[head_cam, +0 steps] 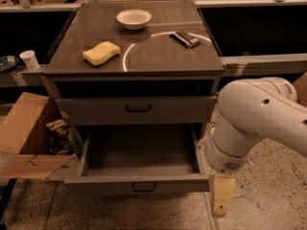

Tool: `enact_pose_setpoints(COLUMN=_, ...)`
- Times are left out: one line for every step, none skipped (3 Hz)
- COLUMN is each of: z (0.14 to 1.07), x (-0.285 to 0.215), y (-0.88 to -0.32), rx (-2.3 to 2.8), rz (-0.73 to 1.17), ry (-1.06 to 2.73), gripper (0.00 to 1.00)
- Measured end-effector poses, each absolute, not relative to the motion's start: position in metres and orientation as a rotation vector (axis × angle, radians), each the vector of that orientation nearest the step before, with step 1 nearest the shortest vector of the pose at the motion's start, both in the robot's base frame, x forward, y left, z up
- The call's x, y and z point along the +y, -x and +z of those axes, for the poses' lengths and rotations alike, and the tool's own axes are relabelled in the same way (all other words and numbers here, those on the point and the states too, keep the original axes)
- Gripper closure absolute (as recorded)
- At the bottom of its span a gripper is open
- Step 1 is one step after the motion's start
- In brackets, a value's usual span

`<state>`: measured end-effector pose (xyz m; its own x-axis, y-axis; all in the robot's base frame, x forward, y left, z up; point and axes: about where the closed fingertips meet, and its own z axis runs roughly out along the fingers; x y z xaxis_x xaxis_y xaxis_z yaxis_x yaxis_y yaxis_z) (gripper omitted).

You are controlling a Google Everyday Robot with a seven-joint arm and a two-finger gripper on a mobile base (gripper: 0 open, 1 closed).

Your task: Close middle drawer

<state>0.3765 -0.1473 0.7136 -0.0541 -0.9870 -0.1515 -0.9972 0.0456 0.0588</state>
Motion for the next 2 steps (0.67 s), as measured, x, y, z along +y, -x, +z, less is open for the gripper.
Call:
enact_pose_setpoints(z=0.685, x=-0.153, y=-0.386, rx=2.247, rz=0.219, ry=2.131, gripper=0.0)
enact_pose_setpoints(z=0.629, x=-0.159, y=-0.391, rx=2.208, rz=0.29, ry=2.17, gripper=0.18)
